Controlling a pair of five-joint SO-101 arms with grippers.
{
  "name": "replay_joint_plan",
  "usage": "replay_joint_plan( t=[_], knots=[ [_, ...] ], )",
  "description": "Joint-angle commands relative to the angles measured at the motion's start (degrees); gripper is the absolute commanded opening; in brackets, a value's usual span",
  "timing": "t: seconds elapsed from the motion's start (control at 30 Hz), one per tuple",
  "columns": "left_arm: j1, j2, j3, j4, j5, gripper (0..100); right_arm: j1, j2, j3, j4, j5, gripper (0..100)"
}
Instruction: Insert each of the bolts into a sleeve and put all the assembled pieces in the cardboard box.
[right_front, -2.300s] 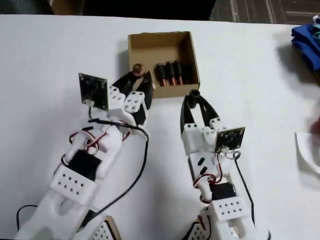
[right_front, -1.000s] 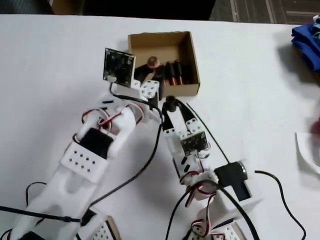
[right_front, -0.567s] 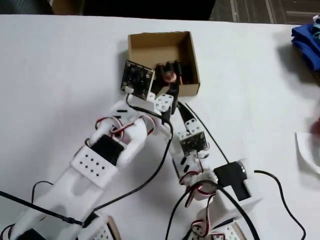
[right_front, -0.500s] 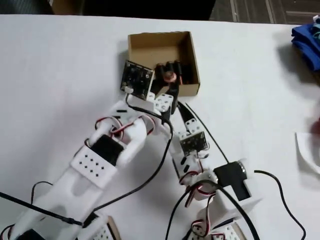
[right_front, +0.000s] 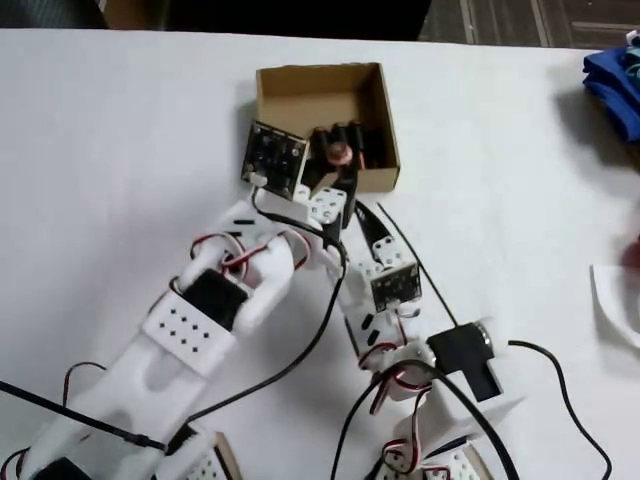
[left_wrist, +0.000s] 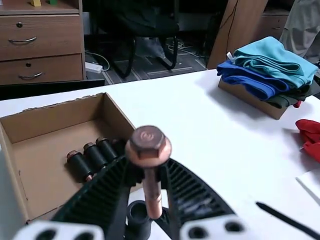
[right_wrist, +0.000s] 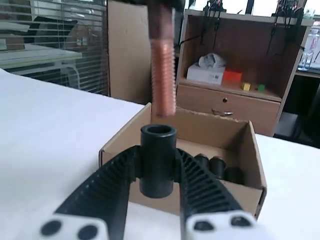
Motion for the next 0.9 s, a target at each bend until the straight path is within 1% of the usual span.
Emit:
replay_joint_plan(
  t=[0.0, 0.13, 0.3, 0.57, 0.87],
  knots=[
    [0.4, 0.7, -0.4, -1.9, -0.4, 3, -0.1, 0.0, -1.3, -2.2, -0.4, 1.9],
    [0.4, 4.1, -0.8, -2.1, -0.4, 3, -0.1, 0.0, -1.3, -2.3, -0.4, 1.9],
    [-0.3, 4.9, -0.9, -7.2, -0.4, 3, -0.1, 0.0, -1.2, -2.2, -0.4, 1.9],
    [-3.6, 4.9, -3.4, -6.7, -0.4, 3, 1.0, 0.0, -1.3, -2.2, -0.5, 1.9],
    [-2.8, 5.4, -1.4, -6.2, -0.4, 3, 1.0, 0.0, -1.3, -2.2, -0.5, 1.9]
  ],
)
